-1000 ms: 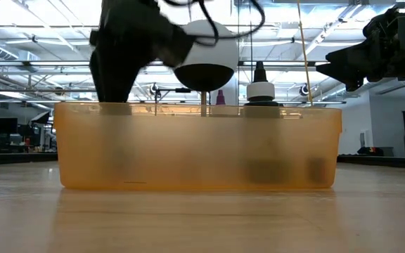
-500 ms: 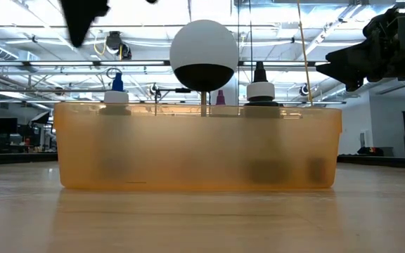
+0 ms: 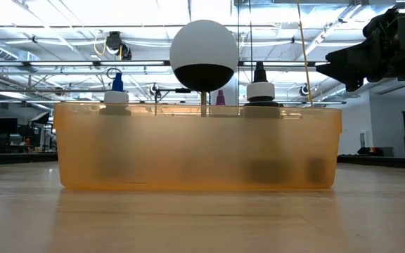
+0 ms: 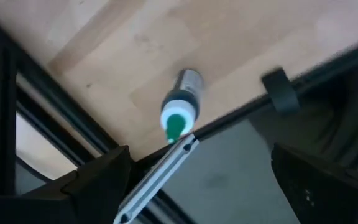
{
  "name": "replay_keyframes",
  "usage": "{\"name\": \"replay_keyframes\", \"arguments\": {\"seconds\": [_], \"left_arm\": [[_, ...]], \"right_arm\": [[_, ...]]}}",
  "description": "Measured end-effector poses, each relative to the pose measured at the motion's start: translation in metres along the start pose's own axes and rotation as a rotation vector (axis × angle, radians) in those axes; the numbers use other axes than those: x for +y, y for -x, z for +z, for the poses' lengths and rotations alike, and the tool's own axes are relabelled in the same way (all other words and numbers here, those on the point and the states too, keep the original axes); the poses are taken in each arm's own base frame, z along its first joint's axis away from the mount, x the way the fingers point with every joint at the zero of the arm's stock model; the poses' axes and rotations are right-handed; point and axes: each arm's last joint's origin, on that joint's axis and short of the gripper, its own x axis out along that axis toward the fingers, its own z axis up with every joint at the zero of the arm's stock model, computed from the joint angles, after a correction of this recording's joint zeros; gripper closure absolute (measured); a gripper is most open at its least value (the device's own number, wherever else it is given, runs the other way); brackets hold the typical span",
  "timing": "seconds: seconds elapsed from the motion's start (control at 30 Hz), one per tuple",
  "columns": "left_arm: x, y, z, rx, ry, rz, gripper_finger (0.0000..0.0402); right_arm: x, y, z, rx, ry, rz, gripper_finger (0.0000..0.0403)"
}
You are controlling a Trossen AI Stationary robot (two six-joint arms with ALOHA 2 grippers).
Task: Pick & Place food coloring
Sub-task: Put the large green food coloring bottle into the orange container
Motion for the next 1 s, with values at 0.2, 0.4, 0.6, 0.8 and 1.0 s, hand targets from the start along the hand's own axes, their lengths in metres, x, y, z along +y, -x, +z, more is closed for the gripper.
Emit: {"name": "replay_keyframes", "arguments": {"seconds": [0.2,0.4,0.6,0.8,1.0], "left_arm": [[0.010,-0.009,-0.034,-0.172,0.137,-0.053,0.0016],[0.014,-0.026,-0.048,-0.284,0.257,-0.109,0.0016],[0.013,-0.068,-0.041,-0.248,0.288,-0.032,0.0016],[0.004,-0.083,-0.027,-0.186,0.246,-0.040,0.0042],[-0.005,-0.083,-0.019,-0.118,0.209,-0.076,0.0104]], "right_arm": [[0.000,0.000,0.000,-0.001,0.000,0.000,0.0195],[0.000,0.000,0.000,0.000,0.000,0.000,0.0195],[0.000,0.000,0.000,0.000,0.000,0.000,0.0195],[0.000,0.000,0.000,0.000,0.000,0.000,0.0195],[0.000,0.000,0.000,0.000,0.000,0.000,0.0195]]}}
